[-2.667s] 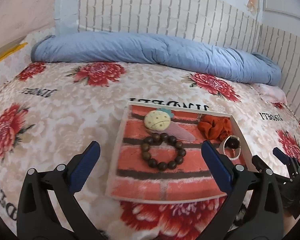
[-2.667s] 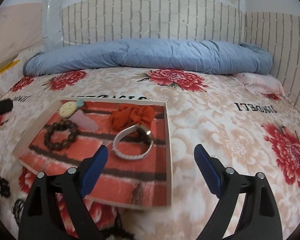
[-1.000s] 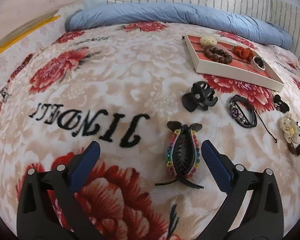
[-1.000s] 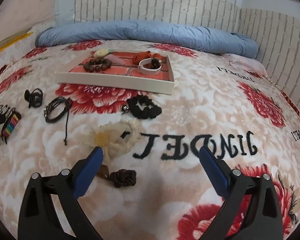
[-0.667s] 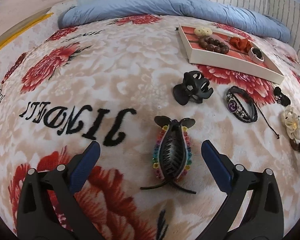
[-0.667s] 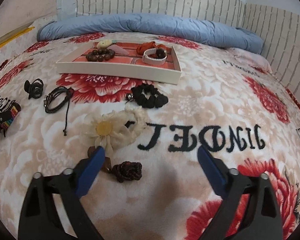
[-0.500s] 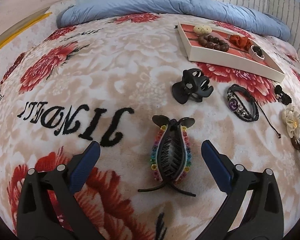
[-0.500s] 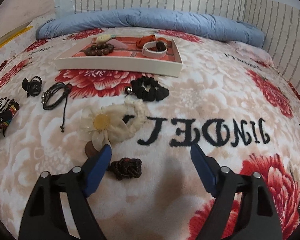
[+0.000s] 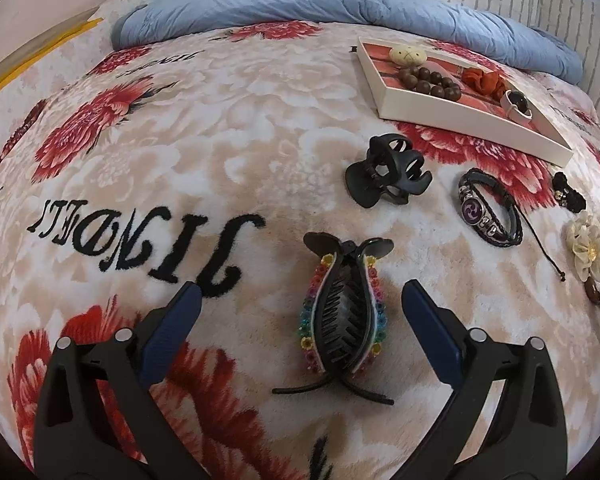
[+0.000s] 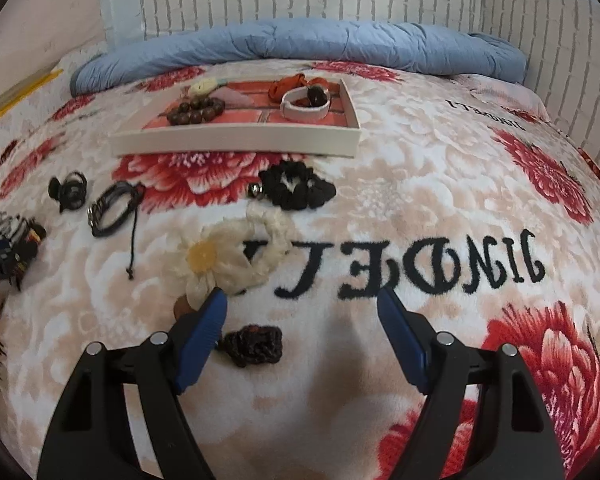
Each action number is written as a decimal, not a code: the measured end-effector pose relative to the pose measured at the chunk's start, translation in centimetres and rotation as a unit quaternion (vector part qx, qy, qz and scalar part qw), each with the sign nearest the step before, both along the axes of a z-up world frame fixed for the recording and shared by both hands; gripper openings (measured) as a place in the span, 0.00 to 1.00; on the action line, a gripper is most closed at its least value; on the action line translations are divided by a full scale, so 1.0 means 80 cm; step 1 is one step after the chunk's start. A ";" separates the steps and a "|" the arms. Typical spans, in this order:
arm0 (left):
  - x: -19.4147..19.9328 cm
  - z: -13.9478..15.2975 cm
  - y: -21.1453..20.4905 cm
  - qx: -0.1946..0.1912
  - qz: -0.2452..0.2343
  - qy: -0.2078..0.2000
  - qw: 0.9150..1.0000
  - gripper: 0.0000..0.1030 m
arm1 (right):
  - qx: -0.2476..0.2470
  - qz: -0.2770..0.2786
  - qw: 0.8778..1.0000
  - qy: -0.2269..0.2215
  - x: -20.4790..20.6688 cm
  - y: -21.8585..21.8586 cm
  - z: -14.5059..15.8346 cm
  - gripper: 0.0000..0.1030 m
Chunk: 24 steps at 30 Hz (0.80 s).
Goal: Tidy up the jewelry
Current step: 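Grasp the rainbow-bead claw clip with the left tool while the right tool grasps the cream flower scrunchie, then carry the rainbow claw clip and flower scrunchie with both tools into the tray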
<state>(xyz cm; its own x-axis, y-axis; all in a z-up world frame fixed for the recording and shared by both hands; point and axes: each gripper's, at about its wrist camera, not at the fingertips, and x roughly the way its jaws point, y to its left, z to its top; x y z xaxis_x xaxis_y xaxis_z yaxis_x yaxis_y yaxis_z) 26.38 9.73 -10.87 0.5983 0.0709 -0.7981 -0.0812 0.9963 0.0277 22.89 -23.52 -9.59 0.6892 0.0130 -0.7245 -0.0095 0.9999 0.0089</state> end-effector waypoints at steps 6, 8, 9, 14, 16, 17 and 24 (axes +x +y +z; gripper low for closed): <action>0.007 -0.006 -0.007 0.010 -0.009 0.010 1.000 0.82 | 0.006 -0.002 1.000 -0.011 0.019 0.005 0.011 0.74; 0.011 -0.007 -0.008 0.010 -0.011 0.011 1.000 0.80 | -0.001 -0.002 1.000 -0.012 0.025 0.008 0.013 0.74; 0.013 -0.008 -0.008 0.008 -0.012 0.013 1.000 0.79 | -0.004 -0.001 1.000 -0.008 0.031 0.010 0.011 0.74; 0.021 -0.010 -0.007 0.002 -0.014 0.015 1.000 0.75 | -0.002 0.003 1.000 0.016 0.053 0.013 -0.004 0.61; 0.025 -0.010 -0.008 0.002 -0.016 0.015 1.000 0.71 | 0.003 0.002 1.000 0.024 0.061 0.011 -0.008 0.58; 0.026 -0.010 -0.009 0.002 -0.017 0.014 1.000 0.70 | 0.007 0.003 1.000 0.028 0.063 0.011 -0.010 0.55; 0.027 -0.007 -0.013 0.001 -0.025 0.006 1.000 0.49 | 0.022 0.018 0.999 0.041 0.069 0.013 -0.019 0.18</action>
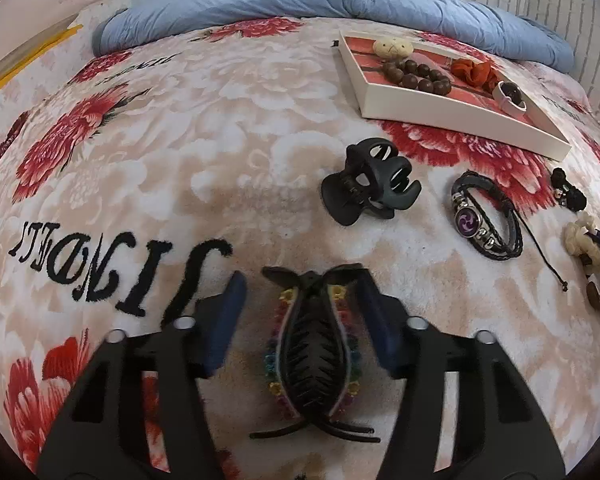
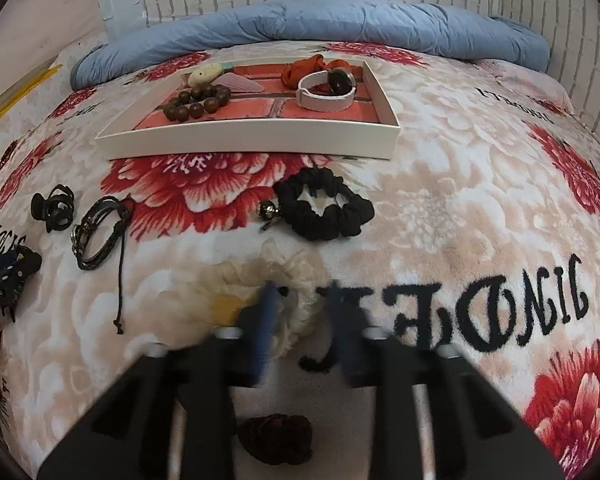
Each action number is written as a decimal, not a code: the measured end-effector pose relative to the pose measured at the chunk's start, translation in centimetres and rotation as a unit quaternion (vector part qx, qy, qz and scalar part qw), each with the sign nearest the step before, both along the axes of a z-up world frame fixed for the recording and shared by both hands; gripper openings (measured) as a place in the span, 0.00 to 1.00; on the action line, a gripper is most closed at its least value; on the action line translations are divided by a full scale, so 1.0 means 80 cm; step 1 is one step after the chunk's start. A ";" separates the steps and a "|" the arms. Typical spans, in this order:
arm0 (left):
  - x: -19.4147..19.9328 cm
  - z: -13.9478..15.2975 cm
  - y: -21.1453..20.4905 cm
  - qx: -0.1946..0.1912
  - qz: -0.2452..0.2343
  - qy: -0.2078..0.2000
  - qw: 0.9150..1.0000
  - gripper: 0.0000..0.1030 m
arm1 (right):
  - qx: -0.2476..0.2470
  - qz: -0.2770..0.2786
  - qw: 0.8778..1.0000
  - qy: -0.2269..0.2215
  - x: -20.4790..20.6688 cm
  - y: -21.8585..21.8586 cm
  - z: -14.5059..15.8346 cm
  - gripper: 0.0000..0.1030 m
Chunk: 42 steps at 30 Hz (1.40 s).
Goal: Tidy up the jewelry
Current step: 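Carry the rainbow claw clip and flower scrunchie with both tools into the tray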
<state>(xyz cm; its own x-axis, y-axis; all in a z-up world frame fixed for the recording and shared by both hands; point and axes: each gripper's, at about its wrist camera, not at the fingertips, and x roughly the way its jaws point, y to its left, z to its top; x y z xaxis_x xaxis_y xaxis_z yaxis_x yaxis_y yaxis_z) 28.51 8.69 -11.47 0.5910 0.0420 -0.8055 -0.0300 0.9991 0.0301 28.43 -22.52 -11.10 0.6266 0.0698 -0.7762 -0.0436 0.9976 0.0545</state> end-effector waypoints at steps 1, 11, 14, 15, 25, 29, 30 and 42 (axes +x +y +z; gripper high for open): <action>-0.001 0.001 0.000 -0.001 -0.001 -0.001 1.000 0.44 | 0.003 0.000 1.000 0.001 0.000 -0.001 0.000 0.17; -0.007 0.010 0.002 -0.006 0.000 -0.022 1.000 0.44 | 0.011 -0.002 1.000 -0.028 -0.006 -0.006 0.016 0.10; -0.010 0.017 0.003 -0.004 0.002 -0.033 0.999 0.44 | 0.014 -0.005 0.999 -0.039 -0.008 -0.011 0.023 0.10; -0.011 0.021 0.002 -0.001 0.001 -0.036 0.999 0.44 | 0.014 -0.005 0.999 -0.042 -0.008 -0.012 0.024 0.10; 0.015 0.101 -0.011 -0.011 -0.003 -0.097 0.995 0.28 | 0.012 0.011 0.995 -0.102 0.007 -0.013 0.086 0.09; 0.048 0.129 -0.028 -0.017 -0.011 -0.118 0.993 0.28 | 0.014 0.014 0.991 -0.131 0.029 -0.017 0.115 0.09; 0.056 0.132 -0.033 -0.017 -0.014 -0.121 0.992 0.27 | 0.015 0.015 0.990 -0.138 0.038 -0.017 0.121 0.09; 0.148 0.138 -0.053 -0.025 -0.026 -0.124 0.992 0.27 | 0.002 0.022 0.987 -0.162 0.131 -0.013 0.133 0.09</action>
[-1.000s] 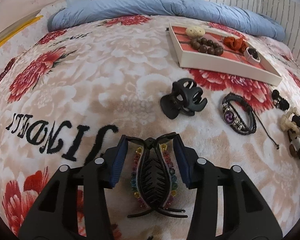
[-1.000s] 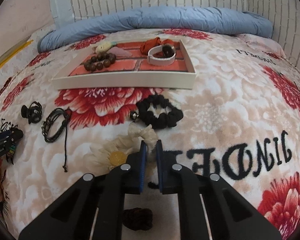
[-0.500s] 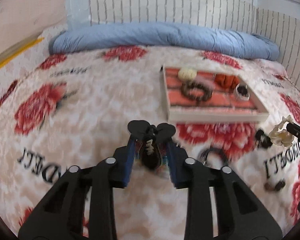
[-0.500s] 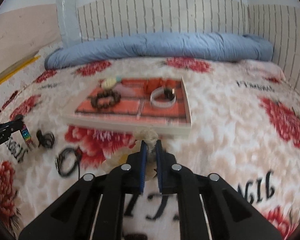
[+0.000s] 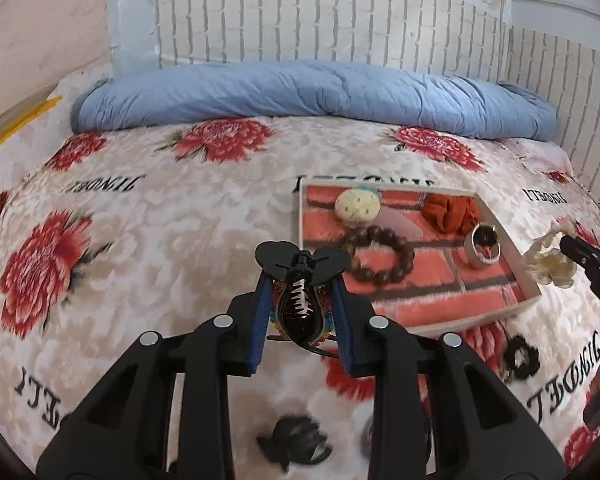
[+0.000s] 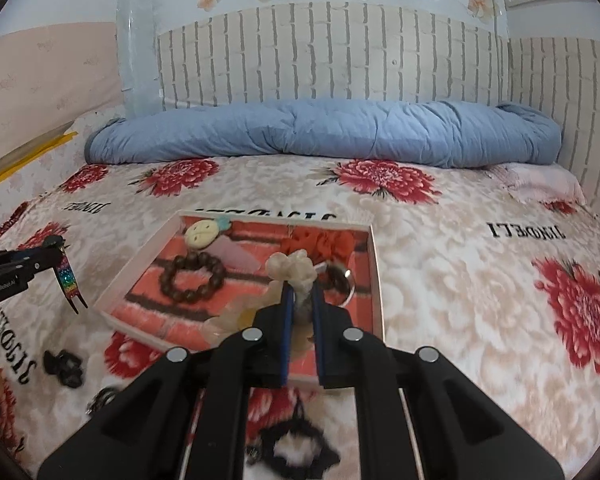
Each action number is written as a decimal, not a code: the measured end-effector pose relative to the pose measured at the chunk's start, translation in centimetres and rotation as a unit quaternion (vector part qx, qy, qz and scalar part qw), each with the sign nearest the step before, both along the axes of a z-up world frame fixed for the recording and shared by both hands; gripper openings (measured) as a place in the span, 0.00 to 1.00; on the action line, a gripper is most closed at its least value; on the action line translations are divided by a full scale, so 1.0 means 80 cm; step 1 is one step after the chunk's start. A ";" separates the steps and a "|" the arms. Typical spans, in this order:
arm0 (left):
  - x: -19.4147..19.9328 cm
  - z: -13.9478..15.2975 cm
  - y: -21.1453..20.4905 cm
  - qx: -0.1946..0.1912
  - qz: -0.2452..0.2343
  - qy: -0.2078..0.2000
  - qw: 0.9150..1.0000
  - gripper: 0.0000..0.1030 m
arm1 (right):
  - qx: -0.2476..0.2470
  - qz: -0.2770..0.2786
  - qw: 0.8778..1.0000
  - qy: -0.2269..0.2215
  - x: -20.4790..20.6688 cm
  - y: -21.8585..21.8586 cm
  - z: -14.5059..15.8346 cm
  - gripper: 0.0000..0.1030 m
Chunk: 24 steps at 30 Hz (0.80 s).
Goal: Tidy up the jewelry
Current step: 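Carry the rainbow claw clip and flower scrunchie with both tools into the tray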
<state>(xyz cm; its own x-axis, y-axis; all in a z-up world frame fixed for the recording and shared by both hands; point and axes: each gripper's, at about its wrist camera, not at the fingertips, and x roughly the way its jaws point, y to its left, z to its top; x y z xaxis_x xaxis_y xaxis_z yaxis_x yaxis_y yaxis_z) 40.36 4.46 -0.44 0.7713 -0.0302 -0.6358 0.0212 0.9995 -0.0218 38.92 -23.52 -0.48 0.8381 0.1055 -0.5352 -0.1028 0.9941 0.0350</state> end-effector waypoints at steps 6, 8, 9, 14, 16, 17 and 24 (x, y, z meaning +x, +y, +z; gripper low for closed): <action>0.048 -0.007 -0.036 -0.002 -0.022 -0.003 1.000 0.27 | 0.001 -0.008 1.000 0.004 0.047 -0.009 -0.012 0.09; 0.065 -0.009 -0.048 0.005 -0.030 -0.006 1.000 0.27 | 0.000 -0.011 1.000 0.004 0.064 -0.012 -0.018 0.09; 0.071 -0.009 -0.051 0.004 -0.033 -0.006 0.999 0.27 | -0.001 -0.012 1.000 0.005 0.071 -0.012 -0.019 0.09; 0.107 -0.013 -0.062 0.000 -0.046 -0.006 0.999 0.27 | -0.005 -0.011 1.000 0.009 0.103 -0.014 -0.035 0.09; 0.117 -0.018 -0.063 -0.005 -0.050 0.000 0.999 0.27 | -0.006 -0.010 1.000 0.013 0.113 -0.014 -0.043 0.09; 0.123 -0.021 -0.062 -0.013 -0.050 0.004 0.999 0.27 | -0.007 -0.009 1.000 0.015 0.117 -0.014 -0.047 0.09; 0.143 -0.049 -0.077 0.001 -0.053 0.021 0.998 0.27 | -0.023 -0.007 0.999 0.023 0.133 -0.003 -0.063 0.09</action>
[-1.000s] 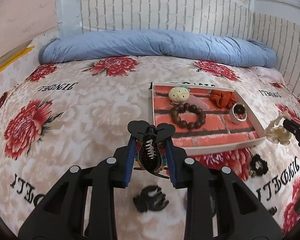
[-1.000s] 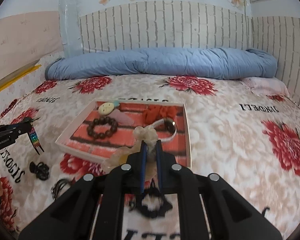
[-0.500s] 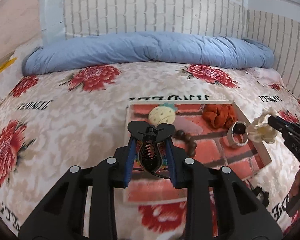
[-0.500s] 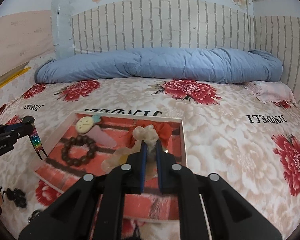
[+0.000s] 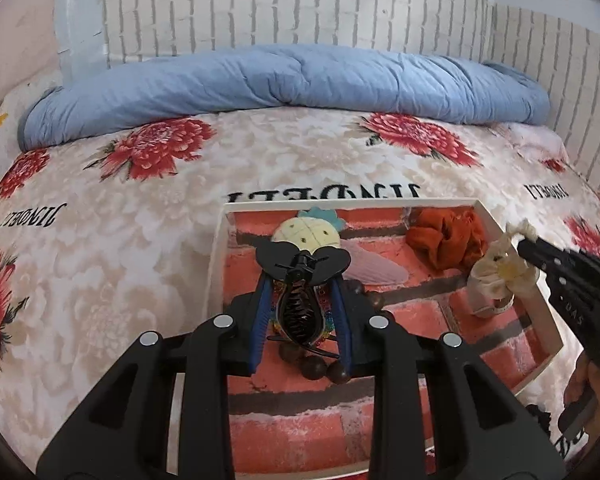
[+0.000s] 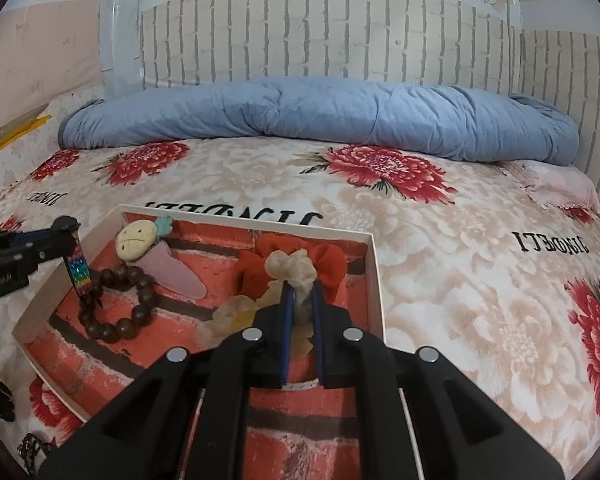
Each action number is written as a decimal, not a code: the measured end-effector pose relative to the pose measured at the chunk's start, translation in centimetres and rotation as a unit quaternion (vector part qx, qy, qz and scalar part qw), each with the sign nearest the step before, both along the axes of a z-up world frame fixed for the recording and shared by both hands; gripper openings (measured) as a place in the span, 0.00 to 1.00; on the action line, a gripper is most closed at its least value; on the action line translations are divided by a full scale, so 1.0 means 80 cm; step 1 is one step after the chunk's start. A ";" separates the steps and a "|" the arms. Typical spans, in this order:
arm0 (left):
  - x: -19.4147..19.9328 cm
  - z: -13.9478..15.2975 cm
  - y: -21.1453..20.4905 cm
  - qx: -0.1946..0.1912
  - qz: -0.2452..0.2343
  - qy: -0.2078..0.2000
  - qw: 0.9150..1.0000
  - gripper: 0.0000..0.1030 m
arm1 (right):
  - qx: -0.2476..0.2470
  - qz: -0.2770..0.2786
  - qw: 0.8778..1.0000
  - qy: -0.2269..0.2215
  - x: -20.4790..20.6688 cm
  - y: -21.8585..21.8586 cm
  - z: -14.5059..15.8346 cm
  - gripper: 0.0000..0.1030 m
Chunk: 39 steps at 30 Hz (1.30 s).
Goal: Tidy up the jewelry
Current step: 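Carry the rainbow claw clip and flower scrunchie with both tools into the tray, then open both tools to release the claw clip and scrunchie in the tray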
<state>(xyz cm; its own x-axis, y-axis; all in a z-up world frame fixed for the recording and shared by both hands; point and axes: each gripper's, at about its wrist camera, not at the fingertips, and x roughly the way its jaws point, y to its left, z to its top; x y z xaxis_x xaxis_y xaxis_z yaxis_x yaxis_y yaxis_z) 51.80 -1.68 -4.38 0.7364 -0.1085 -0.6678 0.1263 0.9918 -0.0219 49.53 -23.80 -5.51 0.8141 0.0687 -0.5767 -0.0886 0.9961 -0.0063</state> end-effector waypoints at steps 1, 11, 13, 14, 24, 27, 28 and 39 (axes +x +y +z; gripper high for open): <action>0.001 -0.001 -0.003 0.005 -0.001 -0.002 1.000 0.27 | -0.003 0.000 1.000 0.002 0.003 0.002 -0.003 0.09; 0.011 -0.011 0.000 0.010 0.011 -0.015 1.000 0.27 | 0.010 -0.002 1.000 0.003 0.009 -0.001 -0.009 0.09; 0.012 -0.011 0.001 0.006 0.013 -0.015 1.000 0.27 | 0.009 -0.001 1.000 0.007 0.011 0.000 -0.011 0.09; 0.013 -0.011 0.001 0.007 0.012 -0.015 1.000 0.27 | 0.011 0.000 1.000 0.010 0.013 0.001 -0.013 0.09; 0.013 -0.011 0.003 0.010 0.016 -0.022 1.000 0.29 | 0.022 -0.004 1.000 0.003 0.022 0.007 -0.008 0.13; 0.013 -0.012 0.004 0.006 0.015 -0.020 1.000 0.29 | 0.041 -0.006 0.999 -0.001 0.020 0.002 -0.008 0.13; 0.012 -0.012 0.004 0.006 0.015 -0.022 1.000 0.32 | 0.043 -0.006 0.999 -0.003 0.019 0.002 -0.007 0.13; 0.002 -0.005 0.007 0.013 0.024 -0.040 0.999 0.67 | 0.027 -0.012 0.999 -0.015 0.010 0.007 0.000 0.40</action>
